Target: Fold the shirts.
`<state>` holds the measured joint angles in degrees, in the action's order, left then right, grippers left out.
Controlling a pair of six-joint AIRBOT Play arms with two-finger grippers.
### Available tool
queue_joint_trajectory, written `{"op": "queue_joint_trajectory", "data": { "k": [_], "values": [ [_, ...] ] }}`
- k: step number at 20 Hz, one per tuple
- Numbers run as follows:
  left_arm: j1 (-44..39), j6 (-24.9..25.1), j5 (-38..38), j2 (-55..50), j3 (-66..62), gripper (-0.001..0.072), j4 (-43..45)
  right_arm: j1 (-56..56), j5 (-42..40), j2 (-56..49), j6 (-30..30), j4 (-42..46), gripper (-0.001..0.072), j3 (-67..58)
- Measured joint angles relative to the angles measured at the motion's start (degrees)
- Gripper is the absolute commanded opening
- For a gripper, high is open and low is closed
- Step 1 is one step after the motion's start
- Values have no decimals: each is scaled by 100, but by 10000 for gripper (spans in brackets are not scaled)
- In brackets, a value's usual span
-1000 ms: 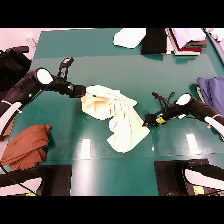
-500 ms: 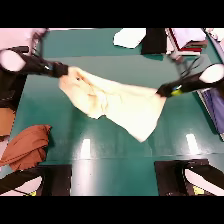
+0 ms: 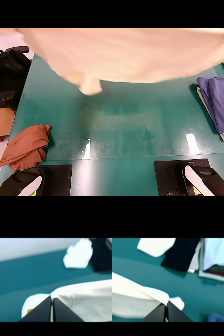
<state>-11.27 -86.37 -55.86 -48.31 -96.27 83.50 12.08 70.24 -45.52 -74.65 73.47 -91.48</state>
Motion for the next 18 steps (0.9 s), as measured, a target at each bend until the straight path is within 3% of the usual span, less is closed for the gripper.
{"op": "queue_joint_trajectory", "data": {
  "k": [8,14,18],
  "values": [
    [0,136,-479,610,-1099,23,-136,697,704,-31,-83,-20,18,-918],
    [4,221,-1670,-750,-374,24,-85,280,1307,-1029,-315,79,17,63],
    [7,297,-1589,-2096,822,24,-195,-227,1191,-2140,-367,203,18,1010]
  ]
}}
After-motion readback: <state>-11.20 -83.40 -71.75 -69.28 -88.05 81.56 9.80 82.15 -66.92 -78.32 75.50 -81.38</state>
